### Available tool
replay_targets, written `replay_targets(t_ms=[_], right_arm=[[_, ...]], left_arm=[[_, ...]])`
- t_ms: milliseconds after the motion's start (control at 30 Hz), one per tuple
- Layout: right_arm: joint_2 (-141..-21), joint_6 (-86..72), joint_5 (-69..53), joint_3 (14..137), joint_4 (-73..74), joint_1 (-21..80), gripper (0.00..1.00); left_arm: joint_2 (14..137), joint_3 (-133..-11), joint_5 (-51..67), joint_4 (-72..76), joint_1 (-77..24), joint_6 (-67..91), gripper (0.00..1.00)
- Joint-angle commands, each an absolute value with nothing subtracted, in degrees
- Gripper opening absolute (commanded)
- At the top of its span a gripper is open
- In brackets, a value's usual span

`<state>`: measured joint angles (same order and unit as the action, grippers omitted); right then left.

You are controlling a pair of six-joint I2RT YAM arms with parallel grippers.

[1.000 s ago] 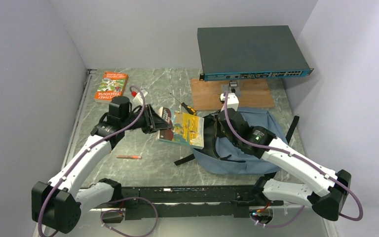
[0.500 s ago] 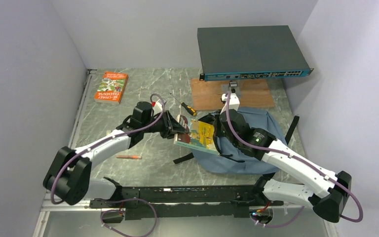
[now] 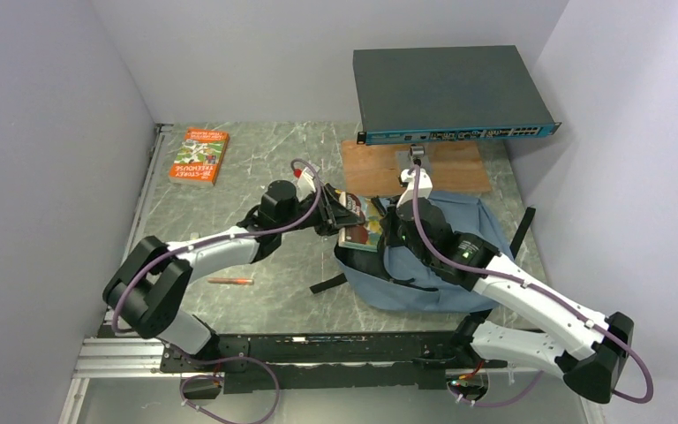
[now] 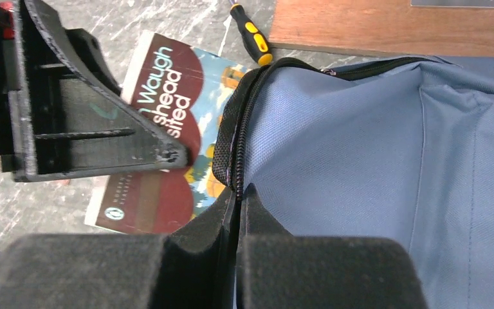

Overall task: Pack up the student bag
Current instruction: Place the book in the student bag.

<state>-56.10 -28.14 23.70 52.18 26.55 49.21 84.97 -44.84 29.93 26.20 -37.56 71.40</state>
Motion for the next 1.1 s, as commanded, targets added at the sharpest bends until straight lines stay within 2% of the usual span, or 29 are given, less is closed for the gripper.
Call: replay_targets(t_ms=[0, 167, 267, 367, 500, 633, 700, 800, 833, 867, 900, 933, 1000, 1067], right_arm=[[-53.37, -30.32, 21.01, 52.34, 19.37, 49.48, 0.0], [-52.6, -32.73, 19.23, 52.38, 17.74, 49.48, 0.0], [-52.29, -34.37, 18.12, 51.79, 16.55, 49.4, 0.0], [-52.17, -35.15, 16.99, 51.87, 16.59, 49.31, 0.0], [-50.62, -35.32, 16.88, 50.92, 16.69, 49.14, 0.0], [-48.7, -35.59, 18.62, 49.4, 17.16, 48.84, 0.0], [-48.43, -35.6, 19.27, 49.35, 18.1, 48.41, 0.0], [-47.86, -35.51, 20.23, 49.32, 19.44, 48.24, 0.0], [-47.44, -35.41, 20.41, 49.08, 19.58, 48.17, 0.0], [-47.07, -35.37, 20.59, 48.78, 19.6, 48.09, 0.0], [-46.76, -35.27, 20.65, 48.49, 19.68, 48.0, 0.0], [-46.56, -35.17, 20.65, 48.29, 19.83, 47.82, 0.0], [-46.54, -34.92, 20.53, 48.1, 20.33, 47.56, 0.0], [-46.66, -34.72, 20.27, 47.99, 20.86, 47.3, 0.0]], left_arm=[[89.24, -49.3, 32.89, 48.08, -40.07, 74.03, 0.0], [98.89, -52.14, 33.13, 58.93, -43.46, 76.31, 0.0], [103.03, -54.0, 31.74, 59.73, -45.24, 73.16, 0.0], [104.8, -55.76, 28.22, 56.19, -46.9, 67.53, 0.0], [109.45, -58.31, 24.8, 54.48, -47.88, 69.51, 0.0], [111.67, -61.5, 18.09, 42.12, -49.39, 69.42, 0.0], [112.63, -63.75, 18.35, 35.52, -49.63, 69.51, 0.1], [112.66, -64.78, 21.52, 30.49, -49.07, 68.72, 0.34], [112.0, -64.44, 21.65, 28.45, -48.79, 68.2, 0.4], [111.3, -64.15, 21.98, 27.03, -48.64, 67.62, 0.53], [110.75, -63.86, 22.38, 25.97, -48.39, 67.08, 0.74], [110.11, -63.73, 22.48, 24.25, -48.32, 66.44, 0.85], [109.37, -63.55, 22.15, 21.73, -48.27, 64.92, 0.88], [110.51, -64.66, 22.58, 20.44, -48.26, 64.41, 0.86]])
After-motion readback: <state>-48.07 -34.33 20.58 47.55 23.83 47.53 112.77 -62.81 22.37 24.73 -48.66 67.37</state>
